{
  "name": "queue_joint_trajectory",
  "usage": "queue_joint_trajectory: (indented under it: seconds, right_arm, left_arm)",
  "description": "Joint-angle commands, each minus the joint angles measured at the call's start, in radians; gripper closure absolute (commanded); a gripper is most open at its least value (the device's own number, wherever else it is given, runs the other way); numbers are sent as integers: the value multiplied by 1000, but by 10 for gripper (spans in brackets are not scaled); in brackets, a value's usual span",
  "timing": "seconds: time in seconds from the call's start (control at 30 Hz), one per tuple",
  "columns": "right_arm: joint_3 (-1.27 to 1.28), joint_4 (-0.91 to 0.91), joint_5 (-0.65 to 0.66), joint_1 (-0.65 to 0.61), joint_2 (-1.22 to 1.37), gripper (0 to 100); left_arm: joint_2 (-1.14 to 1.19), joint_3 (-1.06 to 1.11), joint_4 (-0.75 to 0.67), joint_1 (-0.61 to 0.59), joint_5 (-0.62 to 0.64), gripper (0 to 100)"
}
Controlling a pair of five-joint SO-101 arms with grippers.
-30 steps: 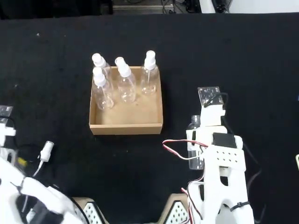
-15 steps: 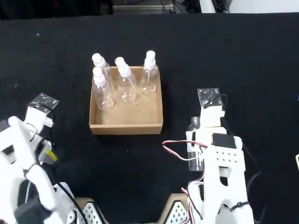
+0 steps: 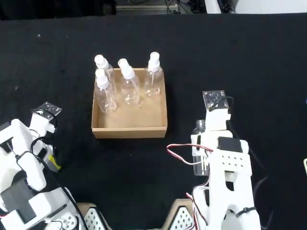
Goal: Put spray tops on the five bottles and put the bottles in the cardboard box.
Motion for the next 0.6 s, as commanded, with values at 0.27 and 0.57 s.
queue_joint_trajectory:
  seconds: [0.27,0.57]
  right_arm:
    - [-7,-23,-9,-11,-42,987]
    - [-10,-23,-9,-12,-44,987]
  left_arm:
    - [-8,-51,2,-117,71,949]
    - [3,-150,-130,-475,439,921]
